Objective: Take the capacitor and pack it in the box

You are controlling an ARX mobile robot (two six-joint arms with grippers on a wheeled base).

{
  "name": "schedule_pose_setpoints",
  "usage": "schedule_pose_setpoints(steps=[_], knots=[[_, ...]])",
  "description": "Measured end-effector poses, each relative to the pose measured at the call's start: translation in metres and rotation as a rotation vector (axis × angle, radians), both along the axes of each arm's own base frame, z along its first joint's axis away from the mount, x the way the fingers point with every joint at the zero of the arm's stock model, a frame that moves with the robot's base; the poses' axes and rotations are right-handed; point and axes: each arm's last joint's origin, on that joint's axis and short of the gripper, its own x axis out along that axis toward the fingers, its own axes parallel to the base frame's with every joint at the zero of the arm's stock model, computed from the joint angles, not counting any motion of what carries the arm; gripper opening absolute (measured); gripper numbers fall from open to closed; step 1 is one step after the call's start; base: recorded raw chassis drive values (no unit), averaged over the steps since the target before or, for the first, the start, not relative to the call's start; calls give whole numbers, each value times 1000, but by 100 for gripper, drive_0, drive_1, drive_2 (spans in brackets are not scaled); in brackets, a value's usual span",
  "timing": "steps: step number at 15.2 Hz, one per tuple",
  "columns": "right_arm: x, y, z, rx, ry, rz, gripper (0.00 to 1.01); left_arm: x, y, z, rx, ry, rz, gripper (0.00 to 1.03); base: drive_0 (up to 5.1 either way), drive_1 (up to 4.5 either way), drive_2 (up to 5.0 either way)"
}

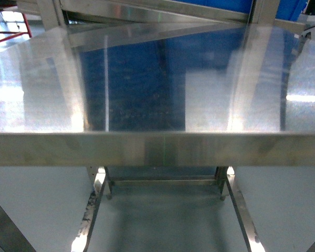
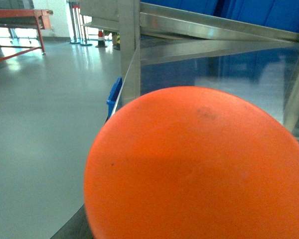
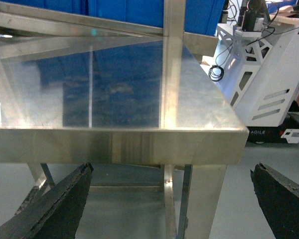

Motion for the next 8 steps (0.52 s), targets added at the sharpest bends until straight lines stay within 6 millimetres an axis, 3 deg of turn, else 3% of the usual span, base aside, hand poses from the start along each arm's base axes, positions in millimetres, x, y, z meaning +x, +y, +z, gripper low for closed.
schedule_pose_setpoints(steps=[8], knots=[[0,0,0,0,0,0,98,0,0,0,2,0,0,44,0,0,0]])
